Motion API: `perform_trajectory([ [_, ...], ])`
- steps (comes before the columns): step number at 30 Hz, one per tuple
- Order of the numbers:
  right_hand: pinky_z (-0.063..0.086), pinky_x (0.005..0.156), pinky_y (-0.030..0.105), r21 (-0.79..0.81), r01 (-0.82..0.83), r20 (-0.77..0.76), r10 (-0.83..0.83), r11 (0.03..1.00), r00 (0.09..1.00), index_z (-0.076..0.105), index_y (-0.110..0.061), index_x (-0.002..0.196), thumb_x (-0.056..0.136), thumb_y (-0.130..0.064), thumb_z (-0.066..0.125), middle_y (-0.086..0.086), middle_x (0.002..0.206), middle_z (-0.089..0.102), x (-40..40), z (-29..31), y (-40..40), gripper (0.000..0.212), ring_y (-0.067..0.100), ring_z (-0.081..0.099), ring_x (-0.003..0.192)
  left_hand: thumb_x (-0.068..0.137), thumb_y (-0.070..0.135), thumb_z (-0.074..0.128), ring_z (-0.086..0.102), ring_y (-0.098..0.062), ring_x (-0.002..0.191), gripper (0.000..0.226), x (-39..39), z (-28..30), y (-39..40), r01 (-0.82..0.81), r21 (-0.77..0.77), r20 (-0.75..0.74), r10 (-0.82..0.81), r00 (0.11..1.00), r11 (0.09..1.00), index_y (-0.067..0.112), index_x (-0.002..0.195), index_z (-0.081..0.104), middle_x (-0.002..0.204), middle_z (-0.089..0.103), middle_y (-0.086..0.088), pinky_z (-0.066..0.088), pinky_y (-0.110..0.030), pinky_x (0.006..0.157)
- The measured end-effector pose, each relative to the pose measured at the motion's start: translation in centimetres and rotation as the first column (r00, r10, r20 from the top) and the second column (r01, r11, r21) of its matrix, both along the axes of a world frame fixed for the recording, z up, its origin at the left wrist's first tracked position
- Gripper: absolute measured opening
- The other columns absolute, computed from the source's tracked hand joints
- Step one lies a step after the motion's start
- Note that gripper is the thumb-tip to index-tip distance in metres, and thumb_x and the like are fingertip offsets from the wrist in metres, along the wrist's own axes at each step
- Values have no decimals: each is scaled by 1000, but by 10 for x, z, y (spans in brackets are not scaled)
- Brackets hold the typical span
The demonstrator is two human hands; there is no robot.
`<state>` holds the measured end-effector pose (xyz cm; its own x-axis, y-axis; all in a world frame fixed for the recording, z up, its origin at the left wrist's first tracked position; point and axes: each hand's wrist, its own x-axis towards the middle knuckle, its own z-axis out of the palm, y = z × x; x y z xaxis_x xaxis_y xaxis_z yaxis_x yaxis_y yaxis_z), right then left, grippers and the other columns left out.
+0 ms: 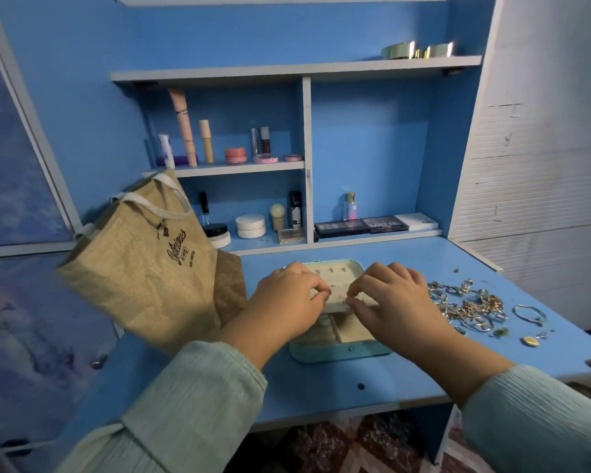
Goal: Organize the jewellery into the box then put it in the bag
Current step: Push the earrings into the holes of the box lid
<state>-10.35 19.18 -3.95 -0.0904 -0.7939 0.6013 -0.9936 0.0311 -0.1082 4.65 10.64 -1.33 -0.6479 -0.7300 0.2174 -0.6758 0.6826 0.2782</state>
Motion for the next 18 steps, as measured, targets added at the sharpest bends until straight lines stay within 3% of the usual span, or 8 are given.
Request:
perform_trajectory([
  [2,28,88,32,97,10,37,-14,995,999,65,-28,94,90,-36,53,-9,97,56,-15,6,7,15,17,49,97,95,38,45,41,-16,119,22,-13,2,6,26,3,38,-26,999,1000,35,107,64,125,48,9,33,-29,94],
  [5,24,84,25,155,28,73,-40,988,997,63,-33,98,91,-40,49,-14,98,52,-44,8,17,17,10,44,98,94,38,46,43,-18,117,22,-37,3,12,68,8,65,-68,996,998,34,103,66,122,50,6,35,-32,96],
  [9,33,85,27,292,104,92,-136,951,986,63,-31,94,91,-39,50,-14,93,53,-82,12,30,16,9,45,96,93,38,46,47,-19,111,24,-72,4,13,119,52,117,-125,985,991,33,103,66,119,52,5,40,-34,92],
  [12,36,77,24,368,133,118,-187,920,975,66,-26,92,91,-35,51,-12,91,55,-111,15,39,17,10,47,89,92,37,46,56,-18,101,21,-100,12,9,150,96,204,-167,965,984,34,99,65,116,56,7,44,-31,85],
  [18,45,74,24,508,176,148,-287,843,946,67,-22,104,93,-30,50,-4,102,60,-161,21,44,21,13,54,85,95,37,48,53,-13,111,28,-157,30,-9,212,182,364,-266,893,960,25,116,62,124,58,9,42,-29,96],
])
